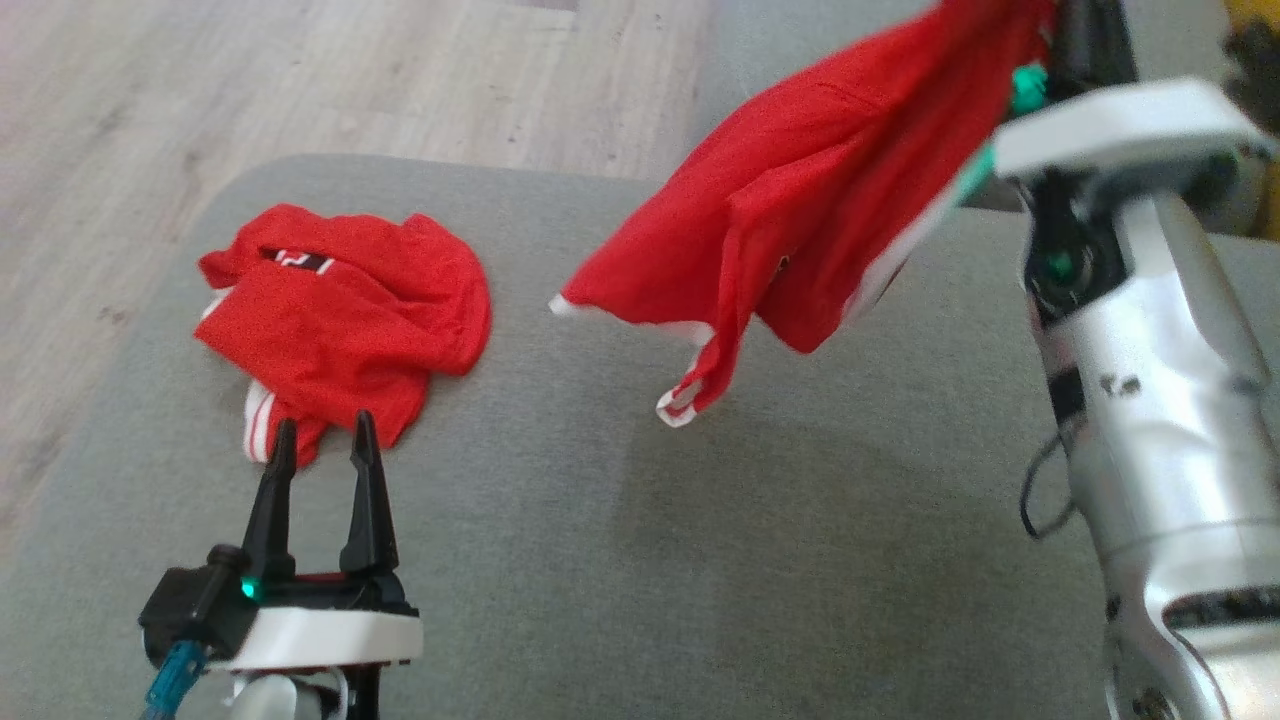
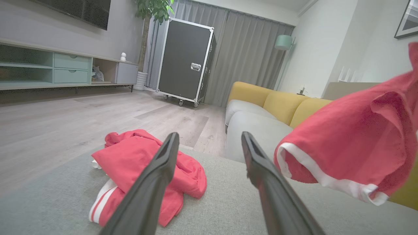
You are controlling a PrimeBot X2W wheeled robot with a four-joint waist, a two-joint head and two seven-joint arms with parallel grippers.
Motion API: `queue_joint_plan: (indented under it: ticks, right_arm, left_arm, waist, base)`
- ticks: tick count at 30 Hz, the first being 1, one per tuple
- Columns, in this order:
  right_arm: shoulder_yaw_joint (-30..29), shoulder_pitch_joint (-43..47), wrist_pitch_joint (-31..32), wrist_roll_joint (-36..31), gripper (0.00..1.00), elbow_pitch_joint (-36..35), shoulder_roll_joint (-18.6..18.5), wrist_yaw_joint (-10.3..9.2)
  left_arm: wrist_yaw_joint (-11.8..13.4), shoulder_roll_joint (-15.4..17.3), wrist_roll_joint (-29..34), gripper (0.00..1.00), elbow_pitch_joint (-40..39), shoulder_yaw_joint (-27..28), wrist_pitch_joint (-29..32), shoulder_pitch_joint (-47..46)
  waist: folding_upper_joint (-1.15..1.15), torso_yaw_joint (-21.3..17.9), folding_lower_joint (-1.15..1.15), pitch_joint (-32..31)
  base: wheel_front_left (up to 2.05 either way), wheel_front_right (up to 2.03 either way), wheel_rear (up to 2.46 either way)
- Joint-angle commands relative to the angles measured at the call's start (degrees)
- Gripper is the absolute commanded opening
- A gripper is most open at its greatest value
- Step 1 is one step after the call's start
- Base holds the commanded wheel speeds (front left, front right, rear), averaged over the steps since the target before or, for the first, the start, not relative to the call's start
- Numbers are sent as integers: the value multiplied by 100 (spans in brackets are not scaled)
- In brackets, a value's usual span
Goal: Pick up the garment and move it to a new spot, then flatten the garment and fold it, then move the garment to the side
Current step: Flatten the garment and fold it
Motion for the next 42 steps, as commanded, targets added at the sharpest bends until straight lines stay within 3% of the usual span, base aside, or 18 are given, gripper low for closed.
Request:
queue_joint_plan:
  ticks: [1,8,9,10,14,18,19,24,30,35,42]
  right_arm:
    - [-219,74,-48,-238,0,96,55,43]
    - [-1737,1216,22,-1542,0,1307,-56,43]
    - [-1971,1352,22,-1748,32,1433,-139,43]
    - [-2177,1459,4,-2009,100,1481,-229,43]
    - [-2796,1710,-33,-2870,100,1300,-210,43]
    - [-2792,1899,-46,-3333,100,569,-29,43]
    - [-2518,2093,-47,-3513,100,-34,16,43]
    - [-1508,2868,-49,-3739,100,-1688,49,43]
    - [-590,3914,-49,-3842,100,-3149,53,43]
    - [-285,4333,-50,-3856,100,-3363,53,43]
    - [-28,4240,-50,-4057,100,-3313,-30,43]
  left_arm:
    - [2,17,-9,100,-212,189,-53,-242]
    - [18,17,-91,100,-243,75,-53,-360]
    - [25,17,-105,100,-245,56,-53,-381]
    - [36,17,-120,100,-249,41,-53,-402]
    - [49,17,-101,100,-241,-6,-53,-494]
    - [48,17,-100,100,-257,8,-53,-589]
    - [44,17,-92,100,-266,-5,-53,-609]
    - [33,17,-73,100,-276,-21,-53,-627]
    - [22,17,-77,100,-301,7,-53,-561]
    - [18,17,-98,100,-290,1,-53,-487]
    - [14,17,-121,100,-292,-60,-53,-509]
  waist:
    - [0,-117,0,94]
    - [0,-362,0,378]
    - [0,-395,0,415]
    - [0,-429,0,450]
    - [0,-554,0,563]
    - [0,-610,0,581]
    - [0,-620,0,566]
    - [0,-618,0,539]
    - [0,-601,0,424]
    - [0,-594,0,363]
    - [0,-488,0,403]
  base:
    - [0,0,0]
    - [0,0,0]
    - [0,0,0]
    - [0,0,0]
    - [0,0,0]
    - [0,0,0]
    - [0,0,0]
    - [0,0,0]
    - [0,0,0]
    - [0,0,0]
    - [0,0,0]
